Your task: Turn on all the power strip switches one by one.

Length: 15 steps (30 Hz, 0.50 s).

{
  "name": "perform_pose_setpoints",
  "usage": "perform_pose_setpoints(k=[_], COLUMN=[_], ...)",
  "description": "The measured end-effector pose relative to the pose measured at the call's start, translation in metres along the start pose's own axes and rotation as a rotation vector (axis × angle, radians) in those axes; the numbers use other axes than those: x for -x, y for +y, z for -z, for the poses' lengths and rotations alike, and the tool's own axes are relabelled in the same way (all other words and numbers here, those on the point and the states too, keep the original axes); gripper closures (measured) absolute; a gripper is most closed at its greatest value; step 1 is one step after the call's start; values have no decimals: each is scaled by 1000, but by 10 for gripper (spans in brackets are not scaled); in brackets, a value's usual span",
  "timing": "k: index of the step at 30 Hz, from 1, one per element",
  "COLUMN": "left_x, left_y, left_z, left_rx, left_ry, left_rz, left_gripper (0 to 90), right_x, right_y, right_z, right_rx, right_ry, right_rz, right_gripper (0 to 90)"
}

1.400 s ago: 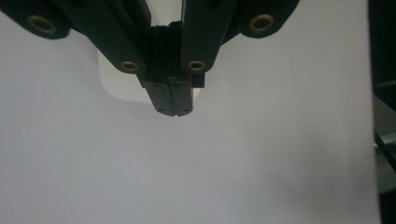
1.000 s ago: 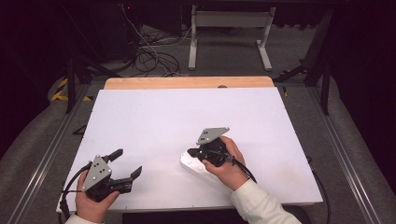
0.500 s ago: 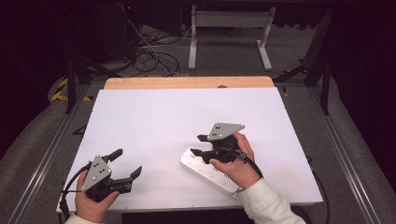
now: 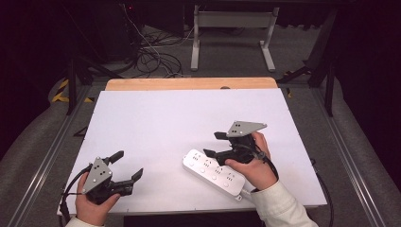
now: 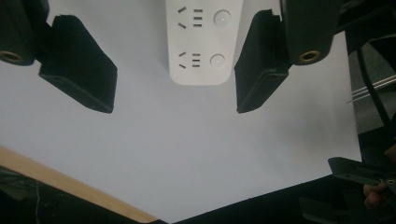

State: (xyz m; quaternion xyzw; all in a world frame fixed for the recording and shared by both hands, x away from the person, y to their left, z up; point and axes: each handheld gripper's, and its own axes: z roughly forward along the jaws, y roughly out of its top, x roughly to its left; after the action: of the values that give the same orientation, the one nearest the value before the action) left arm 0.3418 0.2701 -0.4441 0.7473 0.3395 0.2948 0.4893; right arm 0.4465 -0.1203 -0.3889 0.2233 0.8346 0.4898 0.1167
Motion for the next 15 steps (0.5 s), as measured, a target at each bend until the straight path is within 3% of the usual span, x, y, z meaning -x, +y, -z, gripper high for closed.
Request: perform_pose_setpoints(k=[7, 11, 15], left_x=[0, 0, -1], left_y=[0, 0, 0], left_z=[0, 1, 1], left_rx=[-1, 0, -1], left_ry=[-3, -2, 0], left_rz=[6, 7, 2], left_gripper=[155, 155, 154], right_x=[11, 18, 23], right_y=[-10, -21, -34], right_z=[16, 28, 38], right_rx=[60, 91, 121], right_ry=[-40, -89, -107], right_rz=[20, 19, 23], right_gripper=[197, 157, 116])
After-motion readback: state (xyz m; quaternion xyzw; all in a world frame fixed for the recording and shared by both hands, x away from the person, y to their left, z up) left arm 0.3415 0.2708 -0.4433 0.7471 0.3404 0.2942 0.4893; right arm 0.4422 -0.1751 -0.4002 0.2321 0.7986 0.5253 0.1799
